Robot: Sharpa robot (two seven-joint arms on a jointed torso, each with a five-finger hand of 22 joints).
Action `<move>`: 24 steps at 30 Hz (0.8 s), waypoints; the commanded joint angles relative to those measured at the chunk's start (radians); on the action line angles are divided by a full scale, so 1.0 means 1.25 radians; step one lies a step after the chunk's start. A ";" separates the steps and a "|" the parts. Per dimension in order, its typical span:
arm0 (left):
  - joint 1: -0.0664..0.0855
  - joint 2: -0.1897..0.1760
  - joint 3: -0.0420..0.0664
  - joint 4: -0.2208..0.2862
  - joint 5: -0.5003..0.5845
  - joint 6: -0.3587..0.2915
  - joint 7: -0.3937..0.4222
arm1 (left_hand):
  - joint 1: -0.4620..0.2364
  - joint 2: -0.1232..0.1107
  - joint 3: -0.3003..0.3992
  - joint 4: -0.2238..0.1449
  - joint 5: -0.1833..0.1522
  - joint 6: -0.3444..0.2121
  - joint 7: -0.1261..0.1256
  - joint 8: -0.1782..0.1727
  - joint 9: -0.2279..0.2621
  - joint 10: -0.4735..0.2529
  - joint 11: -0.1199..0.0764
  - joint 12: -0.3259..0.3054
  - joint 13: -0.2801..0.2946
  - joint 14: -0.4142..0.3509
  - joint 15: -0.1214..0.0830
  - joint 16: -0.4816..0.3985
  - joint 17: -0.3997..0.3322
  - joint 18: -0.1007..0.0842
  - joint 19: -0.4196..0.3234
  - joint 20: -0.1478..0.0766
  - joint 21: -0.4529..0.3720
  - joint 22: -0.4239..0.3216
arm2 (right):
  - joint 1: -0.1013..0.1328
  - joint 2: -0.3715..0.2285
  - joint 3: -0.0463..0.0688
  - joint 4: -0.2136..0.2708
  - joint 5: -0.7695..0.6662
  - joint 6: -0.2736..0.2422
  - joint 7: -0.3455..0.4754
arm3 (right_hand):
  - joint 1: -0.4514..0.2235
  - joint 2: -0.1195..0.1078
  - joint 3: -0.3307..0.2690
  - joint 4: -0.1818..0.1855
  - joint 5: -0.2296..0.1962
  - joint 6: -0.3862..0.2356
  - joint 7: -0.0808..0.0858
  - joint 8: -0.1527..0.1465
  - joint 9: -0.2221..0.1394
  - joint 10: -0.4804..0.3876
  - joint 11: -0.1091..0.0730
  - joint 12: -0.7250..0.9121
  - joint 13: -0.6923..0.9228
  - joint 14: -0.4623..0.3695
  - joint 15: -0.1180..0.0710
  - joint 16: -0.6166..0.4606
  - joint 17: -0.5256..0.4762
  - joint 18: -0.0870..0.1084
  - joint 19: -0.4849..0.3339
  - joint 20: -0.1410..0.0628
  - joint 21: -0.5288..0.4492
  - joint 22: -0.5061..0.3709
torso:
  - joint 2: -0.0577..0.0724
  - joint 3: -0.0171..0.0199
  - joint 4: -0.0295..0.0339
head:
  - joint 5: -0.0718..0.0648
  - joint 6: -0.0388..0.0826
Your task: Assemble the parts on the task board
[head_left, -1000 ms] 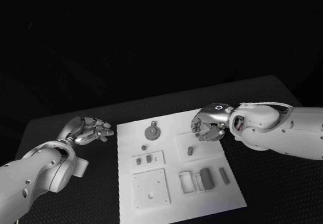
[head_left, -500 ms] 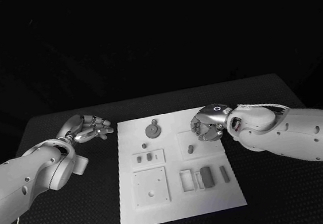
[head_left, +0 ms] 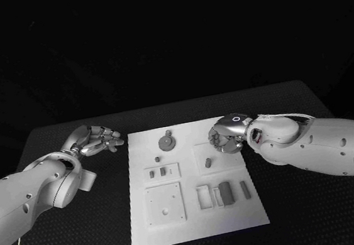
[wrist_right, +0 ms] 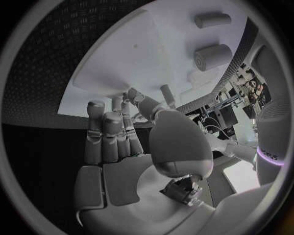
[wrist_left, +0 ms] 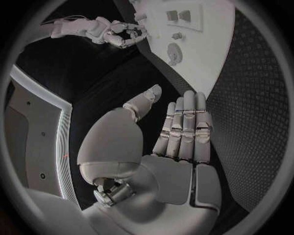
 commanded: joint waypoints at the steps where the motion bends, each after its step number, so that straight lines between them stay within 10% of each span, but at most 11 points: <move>1: 0.001 0.001 0.001 0.002 0.007 0.010 0.011 | -0.006 -0.002 -0.005 0.001 0.000 -0.005 0.003 0.004 -0.001 -0.005 0.002 0.002 -0.001 -0.002 0.003 -0.005 0.001 -0.012 -0.005 0.001 0.002 -0.002 | -0.005 0.003 -0.003 -0.002 -0.020 0.012 -0.006 | 0.002 0.011 -0.003 0.000 0.000 0.003 -0.001 0.004 0.000 0.040 0.010 -0.002 0.001 0.001 -0.005 -0.005 0.001 0.038 0.002 -0.002 -0.003 0.006 | 0.000 0.0006 0.0004 | 0.001 0.000; 24: 0.001 -0.001 0.001 0.000 0.007 0.015 0.009 | -0.003 0.000 -0.005 0.002 0.000 -0.004 0.003 0.005 -0.001 -0.006 0.002 0.002 -0.003 0.001 0.002 -0.007 0.008 -0.010 -0.002 0.001 0.004 -0.005 | -0.014 0.013 -0.007 -0.006 -0.055 0.029 -0.020 | 0.007 0.030 -0.008 -0.001 0.001 0.038 -0.016 0.024 0.005 0.093 -0.010 0.002 0.030 0.014 -0.024 -0.006 0.005 0.038 0.013 -0.008 0.001 0.011 | 0.000 0.0004 0.0001 | 0.001 -0.006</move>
